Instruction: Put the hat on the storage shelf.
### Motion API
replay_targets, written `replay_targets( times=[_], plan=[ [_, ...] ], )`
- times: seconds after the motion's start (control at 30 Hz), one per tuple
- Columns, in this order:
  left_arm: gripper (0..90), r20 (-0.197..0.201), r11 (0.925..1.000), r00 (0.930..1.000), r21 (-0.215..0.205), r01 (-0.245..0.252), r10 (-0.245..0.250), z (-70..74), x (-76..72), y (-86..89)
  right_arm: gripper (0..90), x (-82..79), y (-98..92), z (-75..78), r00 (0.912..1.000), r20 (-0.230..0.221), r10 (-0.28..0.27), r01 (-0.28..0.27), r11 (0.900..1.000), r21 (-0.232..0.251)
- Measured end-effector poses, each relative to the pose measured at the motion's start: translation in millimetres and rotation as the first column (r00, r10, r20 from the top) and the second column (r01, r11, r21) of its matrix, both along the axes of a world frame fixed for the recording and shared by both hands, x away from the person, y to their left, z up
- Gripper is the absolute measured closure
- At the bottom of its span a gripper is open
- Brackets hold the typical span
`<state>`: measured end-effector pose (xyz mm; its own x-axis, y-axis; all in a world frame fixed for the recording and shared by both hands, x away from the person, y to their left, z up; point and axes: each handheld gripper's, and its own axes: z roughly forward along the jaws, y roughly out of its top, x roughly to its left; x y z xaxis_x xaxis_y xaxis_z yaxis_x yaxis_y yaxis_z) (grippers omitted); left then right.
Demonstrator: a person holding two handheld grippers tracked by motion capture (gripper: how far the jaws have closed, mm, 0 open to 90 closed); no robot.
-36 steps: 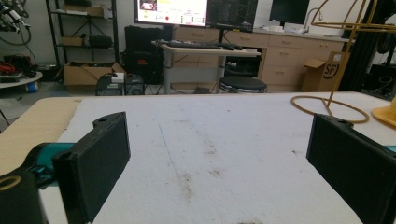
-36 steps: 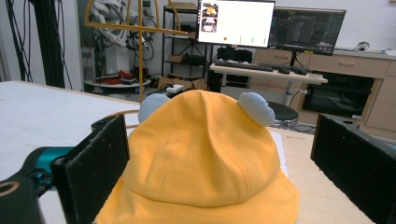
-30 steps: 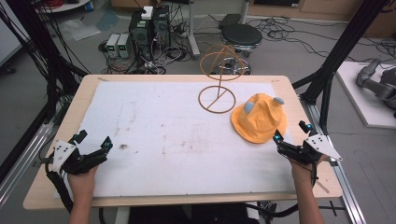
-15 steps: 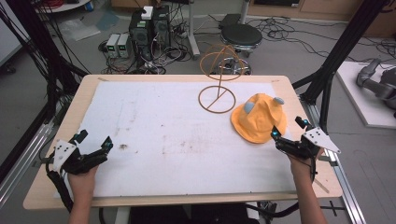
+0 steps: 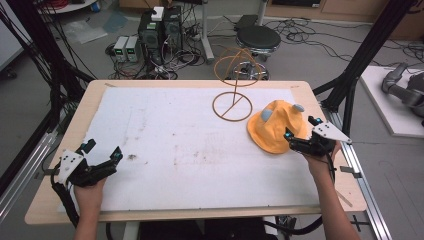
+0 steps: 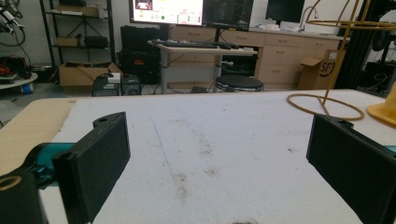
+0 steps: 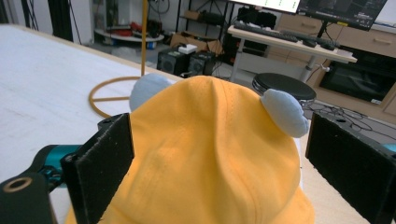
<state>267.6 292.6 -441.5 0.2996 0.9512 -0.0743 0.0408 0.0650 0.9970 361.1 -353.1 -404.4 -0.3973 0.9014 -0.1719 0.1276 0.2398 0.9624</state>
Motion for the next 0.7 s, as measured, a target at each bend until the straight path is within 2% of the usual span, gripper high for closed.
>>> replay_targets(
  times=[0.03, 0.07, 0.27, 0.37, 0.43, 0.53, 0.6, 0.7],
  plan=[
    [6.6, 0.001, 1.0, 1.0, 0.0, 0.001, -0.001, 0.1, -0.1, -0.1, 8.8, 0.0, 0.0, 0.0, 1.0, 0.0, 0.0, 0.0, 1.0, 0.0],
    [6.6, 0.004, 1.0, 1.0, -0.001, 0.0, 0.0, 0.3, -0.2, -0.1, 17.2, 5.3, 1.2, 0.6, 0.9999, -0.013, 0.005, -0.005, 1.0, -0.02],
    [6.6, 0.001, 1.0, 1.0, 0.0, -0.003, 0.003, -0.2, -0.2, 0.8, 18.1, 20.6, 4.2, -5.7, 0.9975, -0.066, -0.027, 0.023, 0.998, -0.057],
    [6.6, 0.0, 1.0, 1.0, 0.001, -0.004, 0.004, -0.4, -0.1, 1.0, 22.5, 25.2, 6.1, -8.3, 0.9945, -0.091, -0.053, 0.046, 0.996, -0.07],
    [6.6, -0.002, 1.0, 1.0, 0.001, -0.004, 0.004, -0.6, 0.2, 1.2, 27.3, 27.3, 7.6, -9.9, 0.9939, -0.093, -0.06, 0.051, 0.995, -0.087],
    [6.6, -0.002, 1.0, 1.0, 0.0, -0.003, 0.003, -0.7, 0.4, 1.3, 33.5, 29.6, 9.5, -11.7, 0.9902, -0.099, -0.098, 0.088, 0.99, -0.107],
    [6.6, -0.004, 1.0, 1.0, -0.001, -0.005, 0.005, -1.0, 0.7, 1.5, 37.6, 30.4, 9.7, -12.1, 0.9874, -0.113, -0.11, 0.1, 0.991, -0.093],
    [6.6, -0.006, 1.0, 1.0, -0.001, -0.004, 0.004, -1.2, 0.7, 2.1, 48.2, 30.9, 9.9, -11.8, 0.9871, -0.122, -0.104, 0.094, 0.992, -0.085]
  ],
)
